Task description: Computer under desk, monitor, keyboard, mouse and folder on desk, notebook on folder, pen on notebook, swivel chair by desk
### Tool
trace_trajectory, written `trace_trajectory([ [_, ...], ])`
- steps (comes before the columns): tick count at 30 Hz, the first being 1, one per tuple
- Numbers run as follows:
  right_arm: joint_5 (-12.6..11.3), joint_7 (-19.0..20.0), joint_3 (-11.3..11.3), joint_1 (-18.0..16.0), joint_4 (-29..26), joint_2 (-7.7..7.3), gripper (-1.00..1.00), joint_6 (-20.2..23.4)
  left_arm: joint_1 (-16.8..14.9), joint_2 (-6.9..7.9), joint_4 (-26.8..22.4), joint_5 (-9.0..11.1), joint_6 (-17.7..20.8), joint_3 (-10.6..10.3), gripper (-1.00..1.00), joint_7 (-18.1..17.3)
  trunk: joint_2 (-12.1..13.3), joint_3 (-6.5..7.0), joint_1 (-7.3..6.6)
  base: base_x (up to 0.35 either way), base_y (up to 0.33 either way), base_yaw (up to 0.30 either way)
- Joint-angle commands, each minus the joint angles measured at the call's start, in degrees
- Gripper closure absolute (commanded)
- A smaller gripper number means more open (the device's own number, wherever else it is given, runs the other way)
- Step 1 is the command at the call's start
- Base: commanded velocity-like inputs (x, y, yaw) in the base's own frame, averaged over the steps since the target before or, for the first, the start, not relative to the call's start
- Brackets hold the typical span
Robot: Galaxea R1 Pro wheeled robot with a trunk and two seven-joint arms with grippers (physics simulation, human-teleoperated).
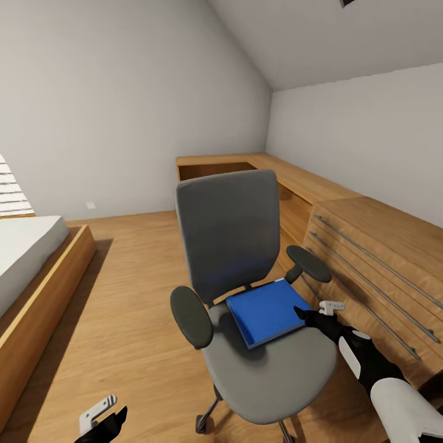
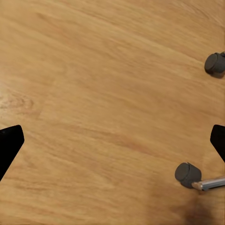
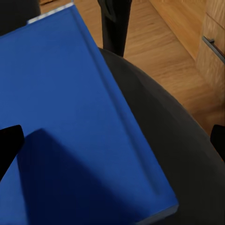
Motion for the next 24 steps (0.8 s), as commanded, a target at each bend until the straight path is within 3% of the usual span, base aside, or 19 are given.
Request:
trace_trajectory([
  [1,0.0,0.2,-0.1,0.0,0.4,0.01,-1.0,0.3,0.0,0.01,-0.1,0.6,0.3,0.0,-1.0,0.2,-0.4,-0.25,0.23,0.0,0.0,0.0],
  [4,0.0,0.2,-0.1,0.0,0.4,0.01,-1.0,0.3,0.0,0.04,-0.1,0.6,0.3,0.0,-1.0,0.2,-1.6,-0.78,0.89,0.0,0.0,0.0],
  [24,0.0,0.2,-0.1,0.0,0.4,0.01,-1.0,0.4,0.0,0.12,-0.1,0.6,0.4,0.2,-1.0,0.2,-1.6,-0.78,0.89,0.0,0.0,0.0],
])
